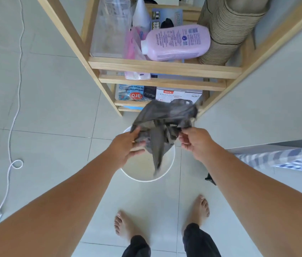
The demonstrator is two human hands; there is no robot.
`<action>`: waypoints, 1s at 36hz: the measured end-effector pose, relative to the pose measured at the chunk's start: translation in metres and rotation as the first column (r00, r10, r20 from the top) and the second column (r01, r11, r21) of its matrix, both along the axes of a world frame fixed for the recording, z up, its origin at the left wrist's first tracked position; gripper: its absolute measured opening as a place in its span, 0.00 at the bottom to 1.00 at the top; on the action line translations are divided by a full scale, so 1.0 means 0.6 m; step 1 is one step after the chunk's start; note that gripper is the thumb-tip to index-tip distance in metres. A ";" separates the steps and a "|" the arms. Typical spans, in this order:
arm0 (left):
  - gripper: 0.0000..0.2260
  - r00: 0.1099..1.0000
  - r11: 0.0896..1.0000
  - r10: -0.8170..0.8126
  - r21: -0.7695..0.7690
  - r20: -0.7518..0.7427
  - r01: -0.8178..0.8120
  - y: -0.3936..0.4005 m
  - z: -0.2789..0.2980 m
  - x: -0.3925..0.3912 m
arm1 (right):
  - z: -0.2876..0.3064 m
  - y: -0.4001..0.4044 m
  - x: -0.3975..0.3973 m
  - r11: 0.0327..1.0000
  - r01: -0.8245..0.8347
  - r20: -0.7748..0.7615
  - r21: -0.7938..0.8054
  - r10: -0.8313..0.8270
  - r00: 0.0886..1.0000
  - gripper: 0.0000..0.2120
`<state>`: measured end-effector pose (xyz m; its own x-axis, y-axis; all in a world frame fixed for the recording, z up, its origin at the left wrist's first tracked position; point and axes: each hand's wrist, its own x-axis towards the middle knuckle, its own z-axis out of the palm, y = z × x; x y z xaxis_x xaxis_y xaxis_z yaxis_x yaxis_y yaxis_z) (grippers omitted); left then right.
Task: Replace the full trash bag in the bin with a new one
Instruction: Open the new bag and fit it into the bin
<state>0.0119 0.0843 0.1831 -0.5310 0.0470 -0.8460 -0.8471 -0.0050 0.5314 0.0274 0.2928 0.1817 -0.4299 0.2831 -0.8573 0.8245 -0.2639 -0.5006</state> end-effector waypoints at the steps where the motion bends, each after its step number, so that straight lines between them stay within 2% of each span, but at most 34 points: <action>1: 0.12 0.988 0.988 0.152 0.030 0.033 -0.153 -0.009 -0.005 -0.005 | -0.003 0.013 -0.001 0.999 0.045 0.028 0.002 -0.045 0.999 0.07; 4: 0.11 0.822 0.813 0.552 0.129 0.141 -0.568 -0.047 -0.024 -0.019 | -0.011 0.052 0.007 0.985 0.175 0.094 -0.001 -0.174 0.980 0.05; 6: 0.12 0.741 0.737 0.655 0.092 0.149 -0.670 -0.080 -0.038 -0.026 | -0.014 0.076 0.018 0.972 0.236 0.140 -0.002 -0.234 0.962 0.07; 8: 0.11 0.787 0.794 0.603 -0.003 0.131 -0.608 -0.107 -0.046 -0.022 | -0.016 0.096 0.029 0.953 0.301 0.155 -0.026 -0.293 0.943 0.08; 10: 0.13 0.877 0.885 0.465 -0.081 0.118 -0.459 -0.132 -0.056 -0.008 | -0.020 0.105 0.037 0.925 0.375 0.154 -0.057 -0.363 0.919 0.09; 12: 0.22 0.933 0.938 0.330 -0.160 0.141 -0.308 -0.155 -0.073 0.006 | -0.029 0.104 0.042 0.888 0.454 0.155 -0.075 -0.440 0.885 0.11; 14: 0.28 0.949 0.955 0.265 -0.181 0.169 -0.235 -0.170 -0.087 0.014 | -0.035 0.094 0.044 0.868 0.490 0.151 -0.078 -0.476 0.867 0.12; 19: 0.25 0.954 0.963 0.258 -0.111 0.149 -0.244 -0.128 -0.036 0.015 | -0.015 0.054 0.035 0.941 0.327 0.114 -0.083 -0.317 0.941 0.09; 21: 0.23 0.954 0.963 0.266 -0.084 0.136 -0.256 -0.121 -0.027 0.015 | -0.018 0.045 0.034 0.986 0.156 0.041 -0.053 -0.154 0.987 0.10; 23: 0.26 0.948 0.959 0.284 -0.061 0.143 -0.278 -0.122 -0.026 0.016 | -0.029 0.043 0.039 0.995 -0.043 0.022 0.087 0.041 0.999 0.15; 26: 0.30 0.944 0.953 0.300 -0.009 0.137 -0.302 -0.135 -0.029 0.017 | -0.032 0.039 0.048 0.930 -0.235 0.025 0.283 0.238 0.971 0.18; 28: 0.30 0.948 0.955 0.291 0.010 0.128 -0.295 -0.134 -0.032 0.020 | -0.042 0.041 0.054 0.919 -0.220 0.025 0.327 0.224 0.974 0.22; 32: 0.28 0.971 0.973 0.231 -0.040 0.068 -0.229 -0.129 -0.045 0.019 | -0.069 0.032 0.054 0.932 -0.227 0.083 0.282 0.213 0.974 0.25; 36: 0.33 0.986 0.981 0.160 -0.117 0.054 -0.153 -0.132 -0.089 0.010 | -0.116 0.014 0.041 0.948 -0.175 0.095 0.267 0.155 0.983 0.31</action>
